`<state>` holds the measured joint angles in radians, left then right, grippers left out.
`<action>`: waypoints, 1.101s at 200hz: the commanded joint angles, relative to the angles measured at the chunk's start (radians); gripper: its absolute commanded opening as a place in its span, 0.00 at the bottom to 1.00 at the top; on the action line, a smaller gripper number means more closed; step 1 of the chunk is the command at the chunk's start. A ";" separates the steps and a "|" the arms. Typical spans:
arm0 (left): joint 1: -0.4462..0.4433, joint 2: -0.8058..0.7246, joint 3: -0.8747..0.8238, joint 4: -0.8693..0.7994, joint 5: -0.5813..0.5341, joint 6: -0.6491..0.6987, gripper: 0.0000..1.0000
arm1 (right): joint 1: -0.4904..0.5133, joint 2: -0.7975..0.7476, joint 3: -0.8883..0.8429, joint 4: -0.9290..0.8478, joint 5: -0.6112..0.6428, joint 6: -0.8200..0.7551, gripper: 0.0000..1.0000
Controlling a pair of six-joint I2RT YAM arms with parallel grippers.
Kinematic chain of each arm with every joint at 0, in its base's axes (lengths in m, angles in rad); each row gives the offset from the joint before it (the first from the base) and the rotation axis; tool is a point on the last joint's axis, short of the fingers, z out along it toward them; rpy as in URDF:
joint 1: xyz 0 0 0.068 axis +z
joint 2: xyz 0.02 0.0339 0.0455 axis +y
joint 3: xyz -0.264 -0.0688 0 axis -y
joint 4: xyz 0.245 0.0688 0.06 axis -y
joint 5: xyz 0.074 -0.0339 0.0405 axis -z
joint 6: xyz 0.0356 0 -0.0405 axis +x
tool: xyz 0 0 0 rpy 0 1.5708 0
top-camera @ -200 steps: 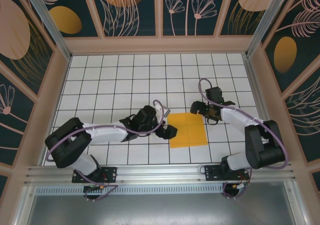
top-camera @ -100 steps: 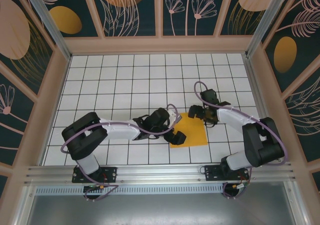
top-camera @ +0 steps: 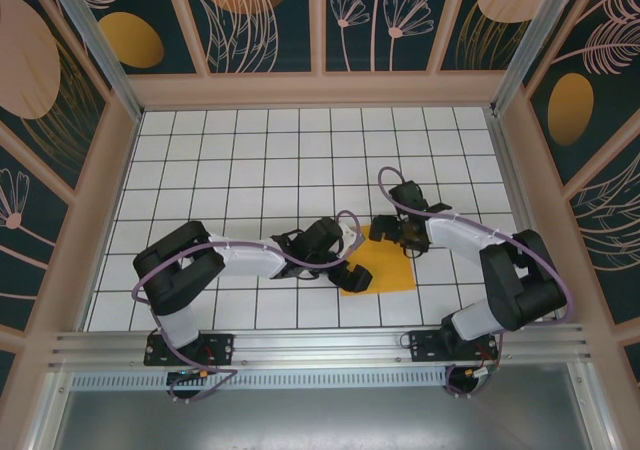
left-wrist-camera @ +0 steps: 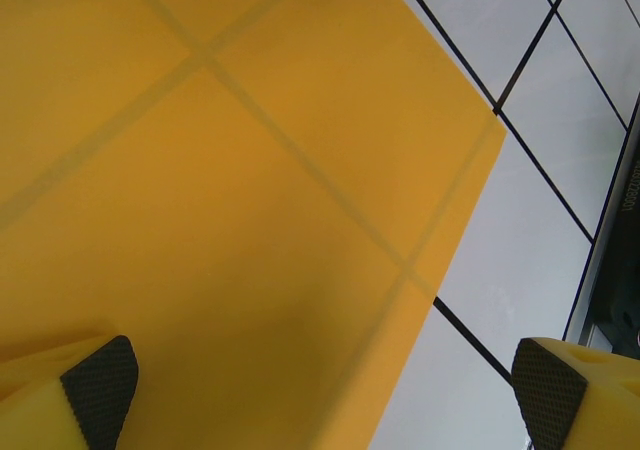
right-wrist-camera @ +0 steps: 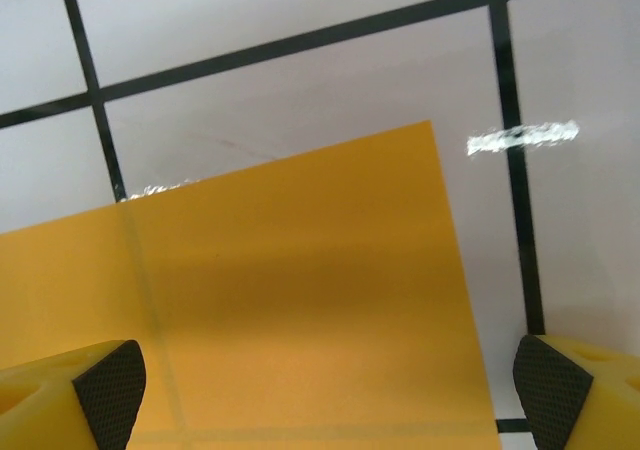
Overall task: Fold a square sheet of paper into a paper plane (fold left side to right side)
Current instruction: Pick up the square sheet of paper from the bottom-center of the table.
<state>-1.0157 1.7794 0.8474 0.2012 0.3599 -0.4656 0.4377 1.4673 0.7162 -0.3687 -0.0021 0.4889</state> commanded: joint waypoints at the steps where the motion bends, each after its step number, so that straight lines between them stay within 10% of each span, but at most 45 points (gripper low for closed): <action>1: -0.005 0.039 0.009 -0.059 0.020 0.010 0.98 | 0.024 -0.002 0.016 -0.049 -0.049 0.032 0.98; 92: -0.005 0.052 0.015 -0.060 0.028 0.012 0.99 | 0.047 -0.046 -0.014 -0.047 -0.171 0.047 0.93; 220: -0.002 -0.108 0.030 -0.084 -0.141 0.033 0.99 | 0.037 -0.066 -0.047 0.038 -0.279 -0.002 0.38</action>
<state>-1.0168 1.7599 0.8589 0.1616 0.3199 -0.4561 0.4793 1.4403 0.6956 -0.3695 -0.2119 0.5030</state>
